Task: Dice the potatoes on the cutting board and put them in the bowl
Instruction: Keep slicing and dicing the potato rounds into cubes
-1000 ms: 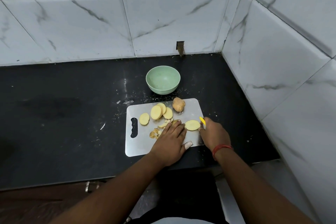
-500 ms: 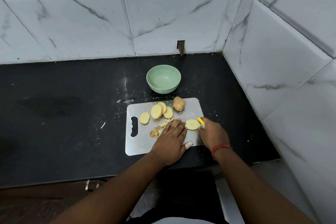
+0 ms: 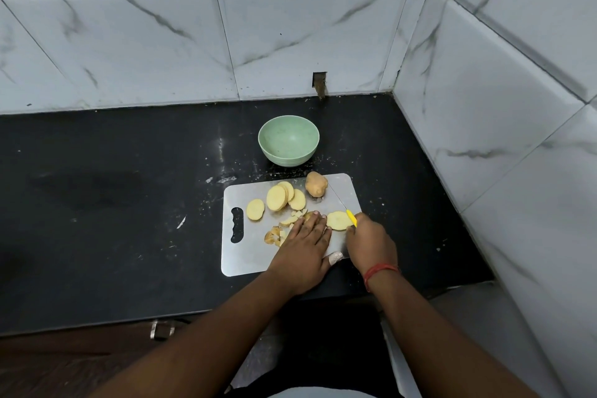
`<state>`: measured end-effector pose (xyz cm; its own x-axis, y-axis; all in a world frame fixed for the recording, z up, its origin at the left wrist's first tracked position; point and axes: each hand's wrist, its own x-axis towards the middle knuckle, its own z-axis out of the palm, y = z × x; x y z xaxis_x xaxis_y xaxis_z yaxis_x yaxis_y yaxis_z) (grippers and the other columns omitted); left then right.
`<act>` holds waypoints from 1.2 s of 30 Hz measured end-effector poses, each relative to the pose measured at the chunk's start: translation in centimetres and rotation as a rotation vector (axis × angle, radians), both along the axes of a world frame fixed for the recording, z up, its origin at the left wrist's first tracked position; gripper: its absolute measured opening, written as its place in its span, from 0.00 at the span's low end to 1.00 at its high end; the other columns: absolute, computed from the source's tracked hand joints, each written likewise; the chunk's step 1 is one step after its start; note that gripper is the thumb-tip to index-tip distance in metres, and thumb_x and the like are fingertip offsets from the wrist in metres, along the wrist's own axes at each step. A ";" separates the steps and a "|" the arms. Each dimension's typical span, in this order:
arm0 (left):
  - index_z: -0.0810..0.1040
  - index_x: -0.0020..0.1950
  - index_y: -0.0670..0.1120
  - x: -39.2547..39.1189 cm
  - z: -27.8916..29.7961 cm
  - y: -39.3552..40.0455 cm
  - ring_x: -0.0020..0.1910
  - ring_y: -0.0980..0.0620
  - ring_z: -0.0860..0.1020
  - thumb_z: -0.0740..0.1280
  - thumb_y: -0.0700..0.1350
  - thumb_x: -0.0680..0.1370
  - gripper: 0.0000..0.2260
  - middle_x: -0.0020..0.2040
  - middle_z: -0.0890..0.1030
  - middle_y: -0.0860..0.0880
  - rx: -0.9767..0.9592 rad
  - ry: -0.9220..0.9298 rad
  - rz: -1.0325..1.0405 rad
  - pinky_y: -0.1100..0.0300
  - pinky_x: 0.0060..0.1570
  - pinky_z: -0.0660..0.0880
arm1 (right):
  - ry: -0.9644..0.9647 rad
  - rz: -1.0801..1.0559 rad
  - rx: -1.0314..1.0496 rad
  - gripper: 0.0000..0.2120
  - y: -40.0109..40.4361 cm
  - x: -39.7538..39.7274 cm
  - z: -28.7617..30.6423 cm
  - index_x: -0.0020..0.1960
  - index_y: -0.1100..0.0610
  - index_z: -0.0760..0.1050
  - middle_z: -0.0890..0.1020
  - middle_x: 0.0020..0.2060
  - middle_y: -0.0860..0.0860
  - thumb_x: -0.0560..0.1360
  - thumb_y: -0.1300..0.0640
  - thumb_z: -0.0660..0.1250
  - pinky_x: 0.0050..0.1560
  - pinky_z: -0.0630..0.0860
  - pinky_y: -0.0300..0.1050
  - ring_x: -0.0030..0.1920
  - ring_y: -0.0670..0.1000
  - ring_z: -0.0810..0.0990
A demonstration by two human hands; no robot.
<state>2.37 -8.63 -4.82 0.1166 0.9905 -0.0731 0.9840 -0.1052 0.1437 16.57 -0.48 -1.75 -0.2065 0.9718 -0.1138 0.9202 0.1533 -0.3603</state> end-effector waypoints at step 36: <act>0.67 0.78 0.46 -0.9 0.6 0.9 0.82 0.45 0.51 0.55 0.57 0.85 0.25 0.80 0.63 0.44 0.074 -0.075 -0.003 0.48 0.79 0.38 | 0.046 0.003 -0.037 0.07 0.8 0.6 0.7 0.53 0.52 0.74 0.81 0.44 0.52 0.79 0.50 0.62 0.44 0.79 0.48 0.44 0.55 0.80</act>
<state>1.42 -7.77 -4.21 0.1218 0.9925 0.0095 0.9704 -0.1211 0.2087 17.17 0.30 -1.04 -0.2156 0.9664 -0.1403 0.9018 0.1419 -0.4081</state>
